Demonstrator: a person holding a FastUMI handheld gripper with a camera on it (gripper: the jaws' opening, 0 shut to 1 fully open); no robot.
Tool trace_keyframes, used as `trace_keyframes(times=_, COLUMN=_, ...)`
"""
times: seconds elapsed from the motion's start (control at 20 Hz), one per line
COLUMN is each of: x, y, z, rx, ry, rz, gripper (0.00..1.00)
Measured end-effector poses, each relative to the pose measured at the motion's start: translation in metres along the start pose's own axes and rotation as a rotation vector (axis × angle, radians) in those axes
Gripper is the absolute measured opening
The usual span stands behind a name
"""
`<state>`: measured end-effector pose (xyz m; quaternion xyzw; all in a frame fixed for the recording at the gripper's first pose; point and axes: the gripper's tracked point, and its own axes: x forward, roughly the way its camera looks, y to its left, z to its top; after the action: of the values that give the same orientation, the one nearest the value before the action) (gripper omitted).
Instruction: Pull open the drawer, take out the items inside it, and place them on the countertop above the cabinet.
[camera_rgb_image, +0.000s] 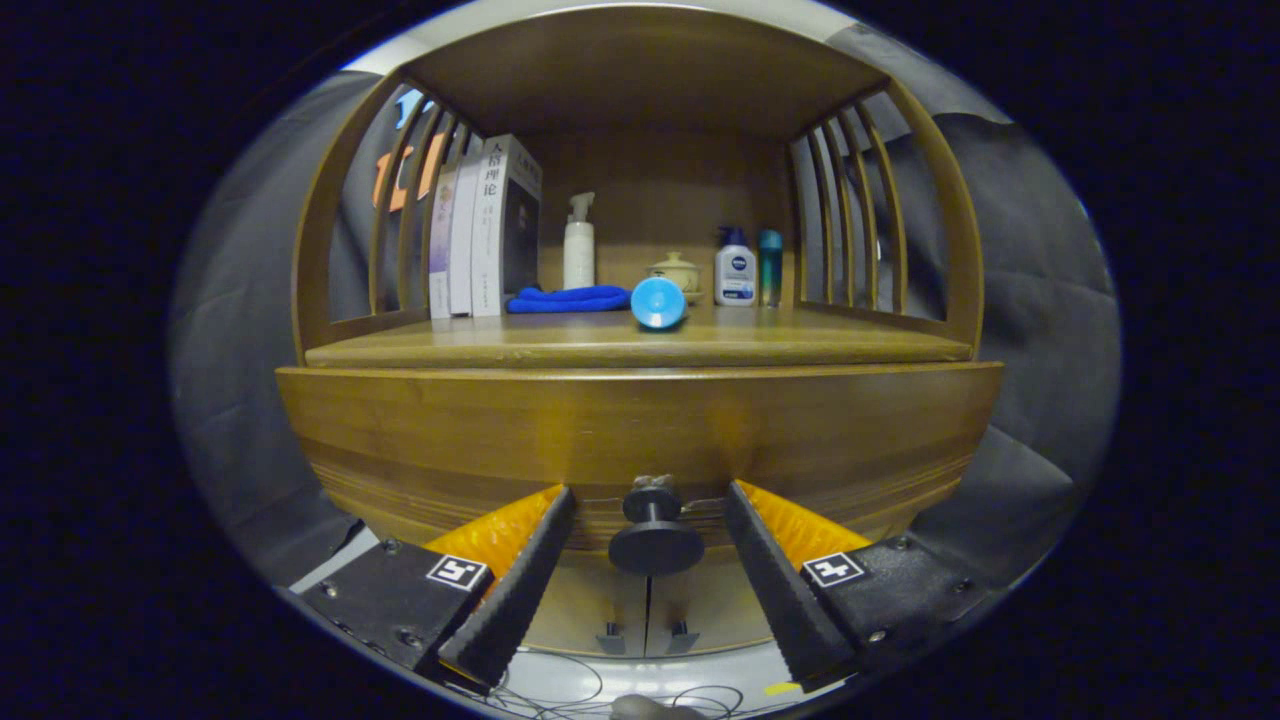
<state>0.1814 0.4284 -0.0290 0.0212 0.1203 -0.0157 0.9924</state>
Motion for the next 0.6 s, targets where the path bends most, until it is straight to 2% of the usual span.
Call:
trace_keyframes(times=0.35, x=0.014, y=-0.003, z=0.007, rx=-0.012, ry=-0.003, rz=0.019, gripper=0.99)
trace_keyframes(times=0.6, x=-0.029, y=-0.020, z=0.034, rx=-0.016, ry=-0.077, rz=0.024, gripper=1.00)
